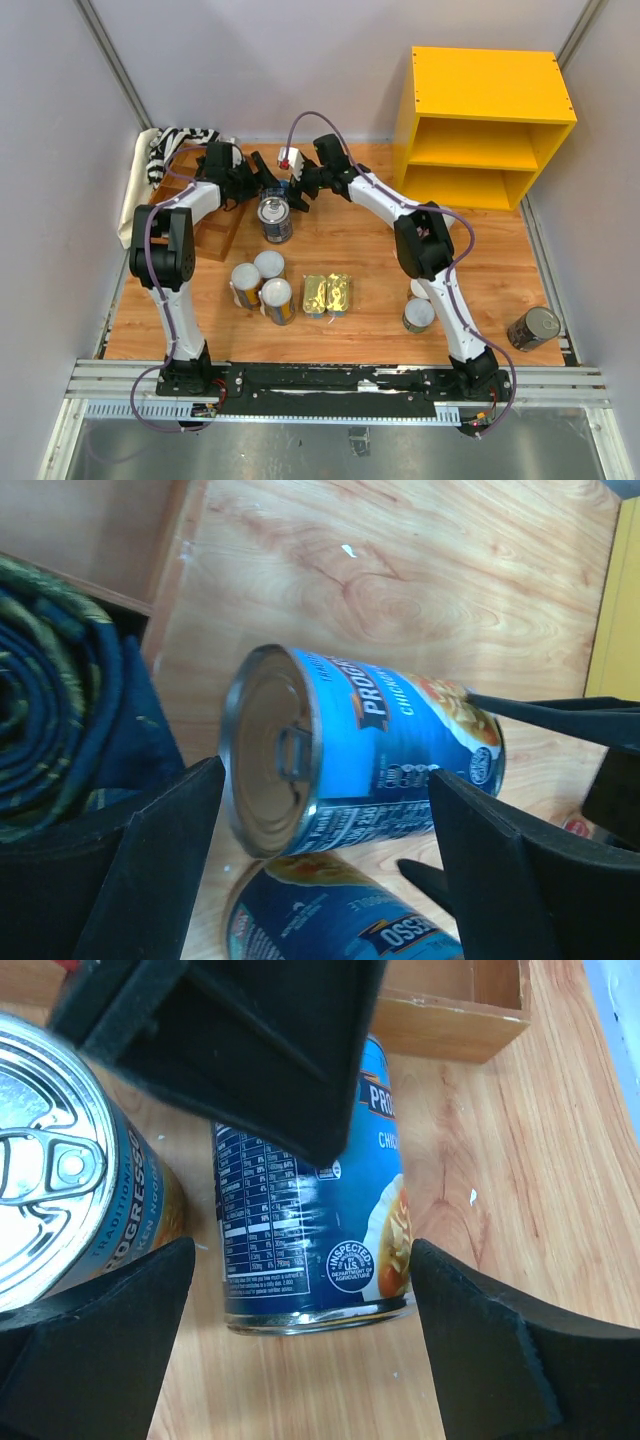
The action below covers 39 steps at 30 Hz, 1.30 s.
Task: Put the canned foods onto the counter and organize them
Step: Adjust the canned food at the center of the board.
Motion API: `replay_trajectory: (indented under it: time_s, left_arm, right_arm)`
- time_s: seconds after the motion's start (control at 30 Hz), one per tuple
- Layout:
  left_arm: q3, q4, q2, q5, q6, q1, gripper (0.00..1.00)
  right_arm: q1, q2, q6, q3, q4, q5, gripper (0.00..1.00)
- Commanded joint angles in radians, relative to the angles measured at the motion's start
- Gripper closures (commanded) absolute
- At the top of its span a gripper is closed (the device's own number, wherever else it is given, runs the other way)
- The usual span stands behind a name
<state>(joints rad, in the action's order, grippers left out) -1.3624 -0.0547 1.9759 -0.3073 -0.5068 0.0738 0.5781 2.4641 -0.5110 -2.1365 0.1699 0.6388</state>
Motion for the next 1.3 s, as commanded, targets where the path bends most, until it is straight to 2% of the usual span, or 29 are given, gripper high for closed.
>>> replay_trajectory:
  time_s: [0.0,0.17,0.33,0.47,0.63,0.77,0.97,1.27]
  left_arm:
    - [-0.021,0.026,0.020,-0.019,-0.041,0.030,0.12]
    - [-0.123,-0.004,0.080,-0.053,-0.046,0.079,0.14]
    - [-0.184,-0.010,0.116,-0.097,-0.069,0.131,0.14]
    - [-0.199,0.016,0.136,-0.161,-0.112,0.151,0.14]
    - [-0.153,0.148,0.134,-0.296,-0.253,0.152,0.15]
    - [-0.121,0.218,0.141,-0.348,-0.350,0.159,0.15]
    - [-0.106,0.238,0.146,-0.337,-0.407,0.135,0.11]
    - [-0.139,0.182,0.098,-0.283,-0.439,-0.045,0.01]
  right_arm:
    - [0.017,0.037,-0.125,-0.049,0.083,0.064,0.12]
    - [0.020,0.069,-0.171,-0.109,0.127,0.056,0.13]
    - [0.023,0.043,-0.191,-0.067,0.132,0.032,0.13]
    - [0.021,-0.018,-0.210,0.040,0.117,-0.002,0.10]
    - [0.017,-0.120,-0.204,0.235,0.035,-0.027,0.05]
    - [0.017,-0.153,-0.154,0.315,-0.066,-0.060,0.01]
    - [0.020,-0.082,-0.118,0.197,-0.021,-0.085,0.01]
    - [0.045,0.004,-0.123,0.096,0.033,-0.140,0.00]
